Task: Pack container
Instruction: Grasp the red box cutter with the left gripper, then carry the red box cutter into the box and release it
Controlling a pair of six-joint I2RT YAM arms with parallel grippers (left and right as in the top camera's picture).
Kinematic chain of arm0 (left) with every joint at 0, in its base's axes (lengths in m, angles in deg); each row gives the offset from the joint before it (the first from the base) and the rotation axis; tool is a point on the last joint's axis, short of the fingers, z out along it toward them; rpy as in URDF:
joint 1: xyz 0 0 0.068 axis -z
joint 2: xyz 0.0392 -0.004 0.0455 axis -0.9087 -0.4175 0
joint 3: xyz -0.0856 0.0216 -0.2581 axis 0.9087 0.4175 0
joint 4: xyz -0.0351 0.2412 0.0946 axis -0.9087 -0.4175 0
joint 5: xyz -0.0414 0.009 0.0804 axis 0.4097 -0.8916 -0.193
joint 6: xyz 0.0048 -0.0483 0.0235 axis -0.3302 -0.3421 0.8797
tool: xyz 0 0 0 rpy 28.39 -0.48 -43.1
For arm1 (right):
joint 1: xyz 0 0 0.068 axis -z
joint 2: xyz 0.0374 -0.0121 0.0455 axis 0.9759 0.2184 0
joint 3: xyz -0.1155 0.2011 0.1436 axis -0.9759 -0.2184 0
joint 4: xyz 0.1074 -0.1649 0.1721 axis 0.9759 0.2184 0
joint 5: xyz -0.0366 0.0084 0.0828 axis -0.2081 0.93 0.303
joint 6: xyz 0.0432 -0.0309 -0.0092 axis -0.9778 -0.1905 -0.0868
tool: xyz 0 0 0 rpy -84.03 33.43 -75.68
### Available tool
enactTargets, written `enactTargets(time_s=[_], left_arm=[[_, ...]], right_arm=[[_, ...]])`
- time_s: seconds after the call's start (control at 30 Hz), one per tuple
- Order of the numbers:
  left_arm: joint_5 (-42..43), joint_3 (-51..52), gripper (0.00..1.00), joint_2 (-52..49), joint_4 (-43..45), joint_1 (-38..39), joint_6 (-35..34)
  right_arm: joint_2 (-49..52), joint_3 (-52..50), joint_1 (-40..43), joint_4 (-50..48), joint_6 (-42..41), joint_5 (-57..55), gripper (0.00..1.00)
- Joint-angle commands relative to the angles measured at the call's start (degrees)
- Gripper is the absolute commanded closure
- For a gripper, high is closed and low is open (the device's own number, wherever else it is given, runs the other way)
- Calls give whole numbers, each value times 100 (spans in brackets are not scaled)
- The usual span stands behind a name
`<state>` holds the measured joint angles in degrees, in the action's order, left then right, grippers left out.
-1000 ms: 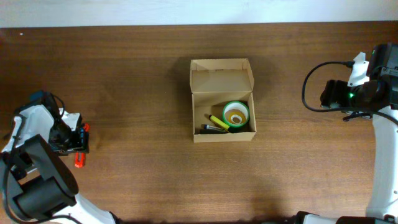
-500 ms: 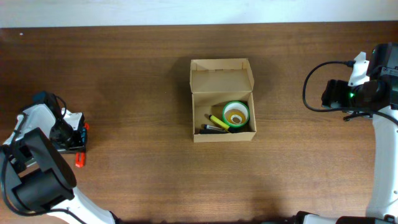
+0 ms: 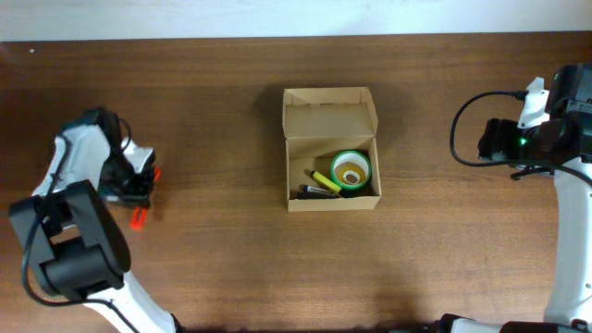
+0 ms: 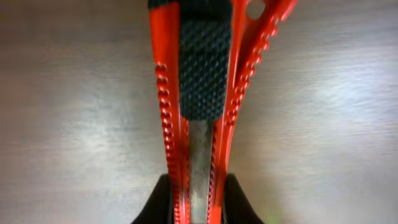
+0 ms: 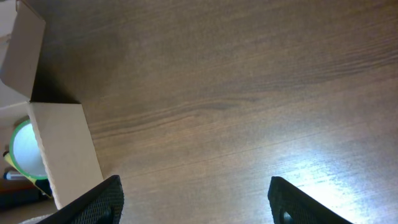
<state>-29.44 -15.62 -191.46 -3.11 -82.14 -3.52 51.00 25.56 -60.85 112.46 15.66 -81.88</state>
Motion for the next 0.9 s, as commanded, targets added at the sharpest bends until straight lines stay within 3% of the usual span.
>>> enactTargets(time_s=[0.0, 0.2, 0.37, 0.63, 0.87], left_arm=[[81, -859, 98, -33, -435, 391, -55], [22, -3357, 98, -33, -1919, 1410, 68], [39, -4765, 98, -33, -2232, 2308, 575], [63, -5014, 98, -391, -2236, 4144, 1425], [66, -5014, 99, -1392, -2243, 5016, 1823]], right_arm=[[2, -26, 31, 0, -7, 42, 25], [2, -26, 31, -2, -4, 120, 25], [2, -26, 31, -17, -7, 120, 25], [2, -26, 31, -42, -7, 120, 19], [2, -26, 31, -2, -24, 157, 19]])
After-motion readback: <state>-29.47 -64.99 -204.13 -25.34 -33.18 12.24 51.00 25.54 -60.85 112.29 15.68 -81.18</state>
